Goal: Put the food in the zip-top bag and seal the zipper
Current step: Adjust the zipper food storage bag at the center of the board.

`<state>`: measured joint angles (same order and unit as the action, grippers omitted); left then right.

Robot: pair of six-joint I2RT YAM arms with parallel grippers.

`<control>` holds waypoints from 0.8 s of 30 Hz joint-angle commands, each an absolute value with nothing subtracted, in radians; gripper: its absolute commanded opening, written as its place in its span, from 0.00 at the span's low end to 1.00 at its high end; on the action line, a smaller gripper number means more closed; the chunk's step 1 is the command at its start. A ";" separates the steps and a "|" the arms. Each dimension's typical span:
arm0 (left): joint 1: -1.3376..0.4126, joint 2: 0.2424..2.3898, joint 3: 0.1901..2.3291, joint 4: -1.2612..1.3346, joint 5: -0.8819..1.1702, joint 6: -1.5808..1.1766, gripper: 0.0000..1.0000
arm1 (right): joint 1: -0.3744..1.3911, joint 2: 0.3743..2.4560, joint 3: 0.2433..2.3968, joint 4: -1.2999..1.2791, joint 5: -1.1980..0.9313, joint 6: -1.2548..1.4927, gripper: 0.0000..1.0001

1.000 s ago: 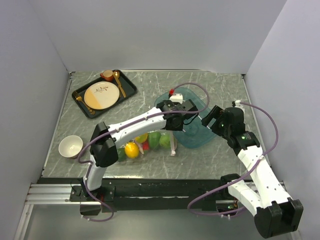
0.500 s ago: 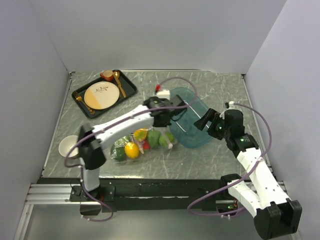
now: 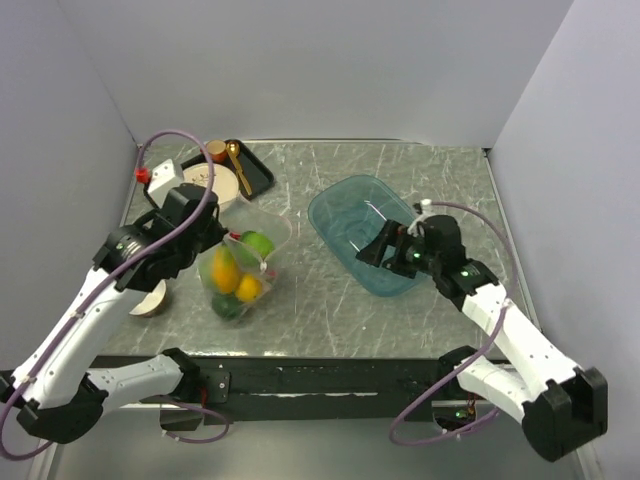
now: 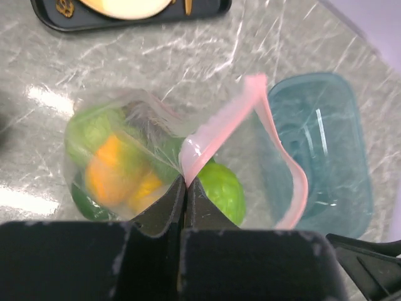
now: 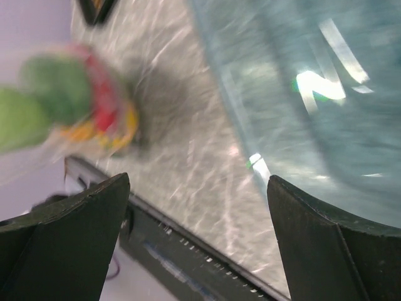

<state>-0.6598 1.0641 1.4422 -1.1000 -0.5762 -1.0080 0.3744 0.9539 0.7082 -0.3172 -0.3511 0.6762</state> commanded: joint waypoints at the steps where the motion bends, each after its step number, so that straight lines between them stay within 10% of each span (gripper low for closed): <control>1: -0.655 1.051 1.395 -0.985 -0.526 -0.999 0.01 | 0.500 1.032 0.853 -0.229 -0.308 0.712 0.97; 18: -0.653 1.055 1.393 -0.928 -0.440 -0.940 0.01 | 0.647 1.405 1.227 -0.228 -0.264 0.661 0.96; 24: -0.652 1.046 1.377 -0.916 -0.420 -0.942 0.01 | 0.669 1.520 1.296 -0.273 -0.273 0.641 0.65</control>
<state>-0.6579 1.0687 1.3689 -0.9714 -0.4400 -0.9581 0.6487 1.4925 1.2449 -0.2665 -0.2790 0.6697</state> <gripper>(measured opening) 0.021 0.765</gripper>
